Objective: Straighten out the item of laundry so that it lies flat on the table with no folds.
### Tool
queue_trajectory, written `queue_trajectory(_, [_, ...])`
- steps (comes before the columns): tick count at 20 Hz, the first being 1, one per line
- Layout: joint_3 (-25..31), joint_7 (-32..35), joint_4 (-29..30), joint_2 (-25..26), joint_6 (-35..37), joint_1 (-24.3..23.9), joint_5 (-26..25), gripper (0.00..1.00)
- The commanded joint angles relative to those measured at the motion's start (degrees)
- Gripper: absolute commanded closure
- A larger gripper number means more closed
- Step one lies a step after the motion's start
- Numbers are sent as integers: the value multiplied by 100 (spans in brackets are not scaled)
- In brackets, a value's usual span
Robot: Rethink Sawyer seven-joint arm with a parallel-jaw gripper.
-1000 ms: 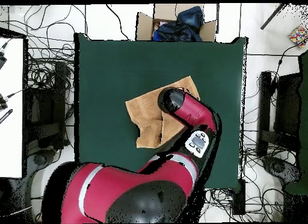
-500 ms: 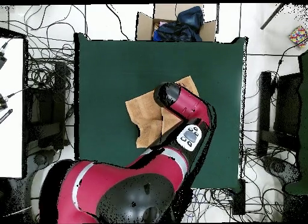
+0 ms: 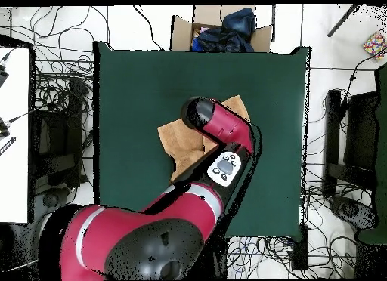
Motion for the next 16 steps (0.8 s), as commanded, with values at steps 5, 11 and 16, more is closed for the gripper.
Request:
queue_trajectory(5, [267, 1840, 21, -117, 679, 209, 394, 0])
queue_trajectory(11, [311, 1754, 145, -217, 728, 256, 427, 0])
queue_trajectory(16, [421, 1554, 484, -494, 717, 281, 375, 0])
